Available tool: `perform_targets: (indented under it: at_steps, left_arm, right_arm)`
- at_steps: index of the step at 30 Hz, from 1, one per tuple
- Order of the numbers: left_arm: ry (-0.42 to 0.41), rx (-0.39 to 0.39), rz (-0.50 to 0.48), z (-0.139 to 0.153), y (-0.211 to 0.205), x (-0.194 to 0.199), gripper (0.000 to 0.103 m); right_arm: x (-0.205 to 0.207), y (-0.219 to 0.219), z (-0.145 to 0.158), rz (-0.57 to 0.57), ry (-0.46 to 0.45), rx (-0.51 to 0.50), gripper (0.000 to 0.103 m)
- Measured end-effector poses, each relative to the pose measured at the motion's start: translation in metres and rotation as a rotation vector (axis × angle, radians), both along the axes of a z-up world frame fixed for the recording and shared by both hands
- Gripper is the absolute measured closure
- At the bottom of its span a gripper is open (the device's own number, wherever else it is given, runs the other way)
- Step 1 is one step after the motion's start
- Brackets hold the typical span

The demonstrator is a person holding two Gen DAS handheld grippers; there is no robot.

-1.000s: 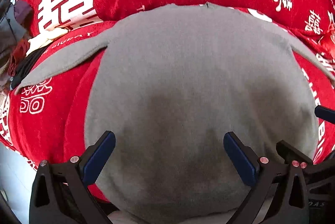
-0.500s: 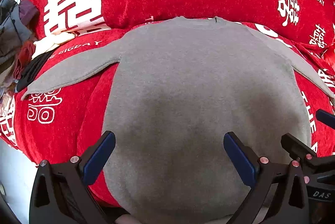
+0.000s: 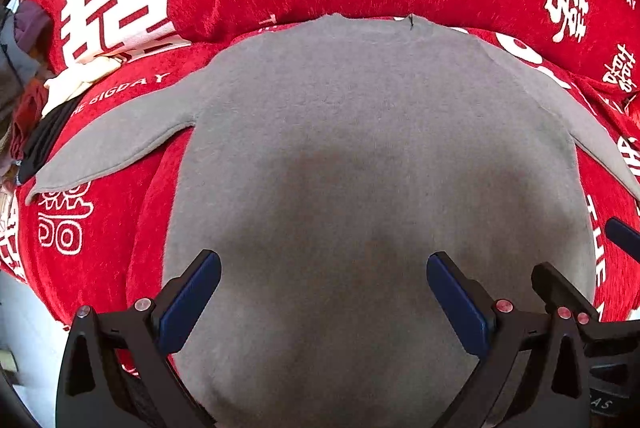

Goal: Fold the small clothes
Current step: 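Grasp the sweater sleeve with the right gripper and lift it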

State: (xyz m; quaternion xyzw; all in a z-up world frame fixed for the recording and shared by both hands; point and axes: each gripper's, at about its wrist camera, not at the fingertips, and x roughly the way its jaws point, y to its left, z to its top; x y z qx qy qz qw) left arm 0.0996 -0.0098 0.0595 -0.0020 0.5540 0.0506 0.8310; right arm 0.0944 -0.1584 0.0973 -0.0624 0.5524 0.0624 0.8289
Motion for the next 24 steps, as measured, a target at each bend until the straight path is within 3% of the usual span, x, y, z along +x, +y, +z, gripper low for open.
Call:
perform_targets:
  at_steps: [12,24]
  left_arm:
    - [0.064,-0.008,-0.018,-0.013,-0.038,0.047,0.000]
    - [0.068,0.009,-0.139,-0.007,-0.127,0.107,0.000]
  right_arm:
    - [0.033,-0.044,-0.006,-0.106,-0.002,0.040,0.000]
    - [0.047,-0.204,-0.016,-0.506,-0.010,0.110,0.000]
